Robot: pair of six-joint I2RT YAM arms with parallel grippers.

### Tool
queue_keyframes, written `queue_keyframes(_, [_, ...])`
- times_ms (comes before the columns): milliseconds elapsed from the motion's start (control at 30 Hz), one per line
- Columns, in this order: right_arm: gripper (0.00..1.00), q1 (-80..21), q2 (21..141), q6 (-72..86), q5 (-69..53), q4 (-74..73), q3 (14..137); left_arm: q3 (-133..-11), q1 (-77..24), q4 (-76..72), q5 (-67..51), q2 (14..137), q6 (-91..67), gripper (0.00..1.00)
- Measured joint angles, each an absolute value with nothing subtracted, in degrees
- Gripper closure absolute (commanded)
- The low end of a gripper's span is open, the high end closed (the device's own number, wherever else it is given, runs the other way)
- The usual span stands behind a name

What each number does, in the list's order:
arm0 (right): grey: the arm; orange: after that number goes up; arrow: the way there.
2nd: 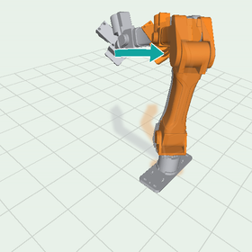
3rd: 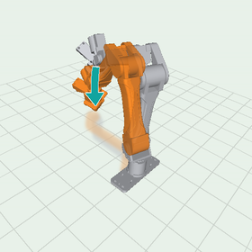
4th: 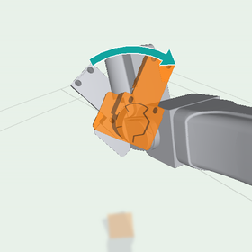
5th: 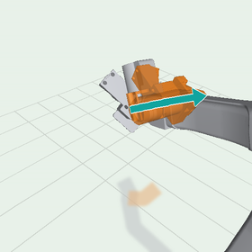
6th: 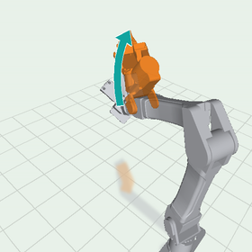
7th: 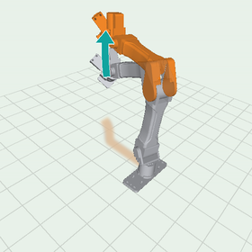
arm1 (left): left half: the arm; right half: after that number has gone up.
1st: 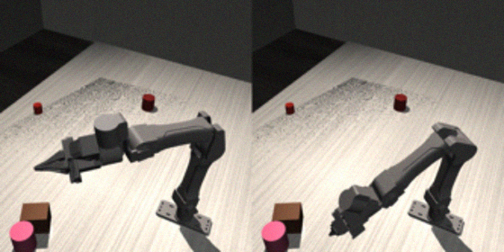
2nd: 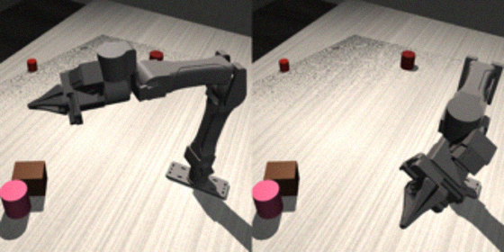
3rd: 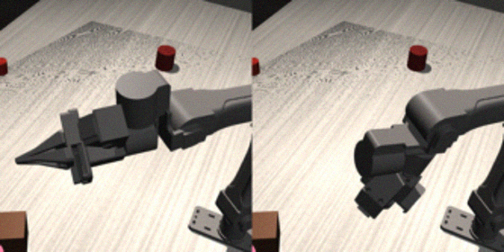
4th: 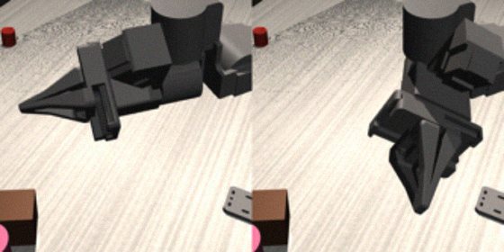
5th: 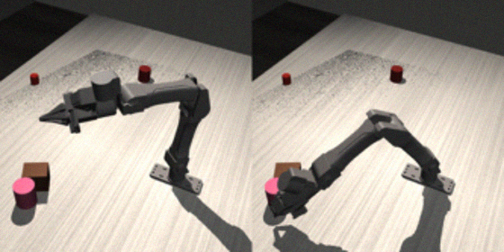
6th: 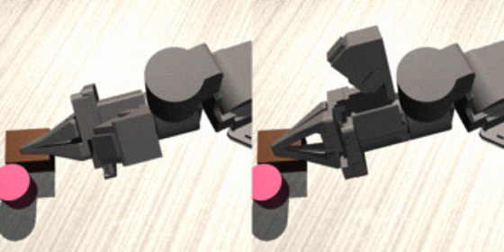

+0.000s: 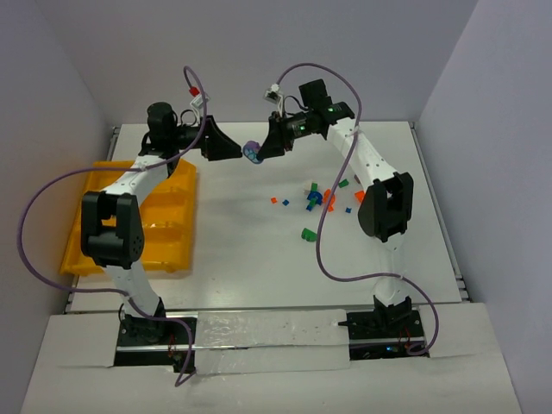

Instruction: Sort the legos into containers by color

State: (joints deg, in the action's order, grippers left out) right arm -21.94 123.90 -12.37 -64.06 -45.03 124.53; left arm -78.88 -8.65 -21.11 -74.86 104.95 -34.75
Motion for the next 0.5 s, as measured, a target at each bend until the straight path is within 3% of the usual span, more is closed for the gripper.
queue_keyframes(233, [1.00, -22.6, 123.9, -13.9, -63.9, -46.2, 124.7, -80.8, -10.8, -18.5, -72.0, 106.3, -30.5, 0.07])
queue_keyframes(500, [1.00, -22.6, 123.9, -14.7, -63.9, -46.9, 125.3, -82.7, -12.4, -18.2, -71.3, 107.6, -29.2, 0.37])
